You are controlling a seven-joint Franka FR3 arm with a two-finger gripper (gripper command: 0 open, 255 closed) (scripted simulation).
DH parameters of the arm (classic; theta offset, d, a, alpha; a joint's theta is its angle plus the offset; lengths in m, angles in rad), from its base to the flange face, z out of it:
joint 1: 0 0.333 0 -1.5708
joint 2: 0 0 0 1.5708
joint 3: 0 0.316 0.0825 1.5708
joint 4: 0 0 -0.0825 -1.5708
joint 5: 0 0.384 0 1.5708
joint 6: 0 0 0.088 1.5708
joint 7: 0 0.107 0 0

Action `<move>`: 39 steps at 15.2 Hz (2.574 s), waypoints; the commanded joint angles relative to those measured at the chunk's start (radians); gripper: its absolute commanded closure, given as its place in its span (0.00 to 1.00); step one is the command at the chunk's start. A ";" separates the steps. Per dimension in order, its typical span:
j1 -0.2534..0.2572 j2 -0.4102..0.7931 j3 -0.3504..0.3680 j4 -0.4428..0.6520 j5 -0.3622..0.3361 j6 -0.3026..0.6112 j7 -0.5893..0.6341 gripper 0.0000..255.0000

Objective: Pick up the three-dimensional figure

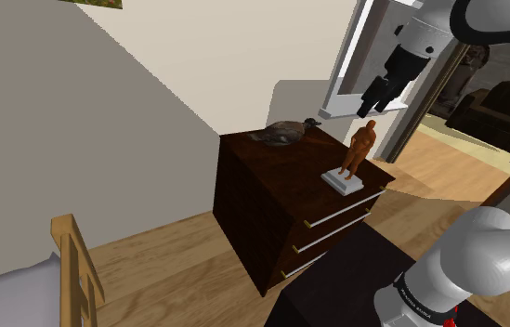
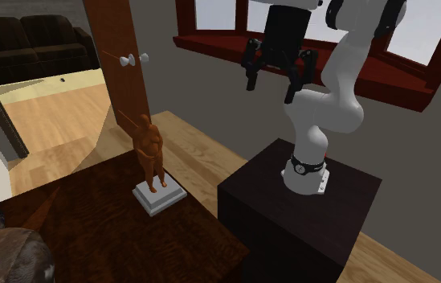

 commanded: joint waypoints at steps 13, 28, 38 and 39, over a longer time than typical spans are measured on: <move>-0.059 0.174 -0.254 0.012 -0.100 0.185 -0.262 0.00; -0.054 0.608 -0.582 0.271 0.015 0.365 -0.647 0.00; -0.062 0.730 -0.636 0.268 0.103 0.467 -0.751 0.00; -0.062 0.732 -0.636 0.262 0.105 0.475 -0.753 0.00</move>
